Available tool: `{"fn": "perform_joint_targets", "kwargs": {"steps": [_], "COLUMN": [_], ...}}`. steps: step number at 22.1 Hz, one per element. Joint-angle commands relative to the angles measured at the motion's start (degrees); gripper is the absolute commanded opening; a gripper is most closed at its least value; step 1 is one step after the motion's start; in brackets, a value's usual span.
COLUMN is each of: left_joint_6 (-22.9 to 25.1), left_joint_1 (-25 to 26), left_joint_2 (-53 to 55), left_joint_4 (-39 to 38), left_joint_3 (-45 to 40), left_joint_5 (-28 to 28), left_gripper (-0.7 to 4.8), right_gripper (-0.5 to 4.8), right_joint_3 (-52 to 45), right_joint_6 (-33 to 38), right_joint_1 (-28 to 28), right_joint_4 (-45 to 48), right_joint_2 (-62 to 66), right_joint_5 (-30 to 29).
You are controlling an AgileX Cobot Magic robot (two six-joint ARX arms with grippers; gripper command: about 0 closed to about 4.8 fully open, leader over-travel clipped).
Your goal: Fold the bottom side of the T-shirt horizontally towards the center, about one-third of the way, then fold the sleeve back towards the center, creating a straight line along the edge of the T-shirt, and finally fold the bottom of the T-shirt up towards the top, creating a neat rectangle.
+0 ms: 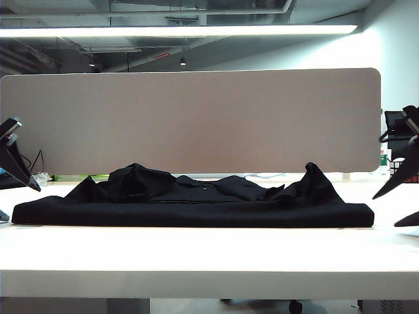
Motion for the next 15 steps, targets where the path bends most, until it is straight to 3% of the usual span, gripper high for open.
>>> {"fn": "perform_joint_targets", "kwargs": {"steps": [1,5,15], "left_joint_6": [0.02,0.04,-0.02], "left_joint_1": [0.07,0.07,-2.47], "left_joint_2": [-0.17,-0.17,-0.15], "left_joint_4": [1.84,1.79,1.75], "left_joint_3": [0.07,0.09,0.09], "left_joint_5": [-0.15,-0.20,-2.29], "left_gripper": [3.15,3.15,3.15], "right_gripper": [2.52,3.09,3.12], "right_joint_3": [3.48,5.09,5.20], "right_joint_6": [-2.32,-2.40,-2.27], "right_joint_1": [0.07,1.49,4.76], "right_joint_4": [-4.02,-5.95,-3.17], "right_joint_2": [-1.11,-0.94,3.93], "right_joint_5": [2.08,4.63,6.16]}}
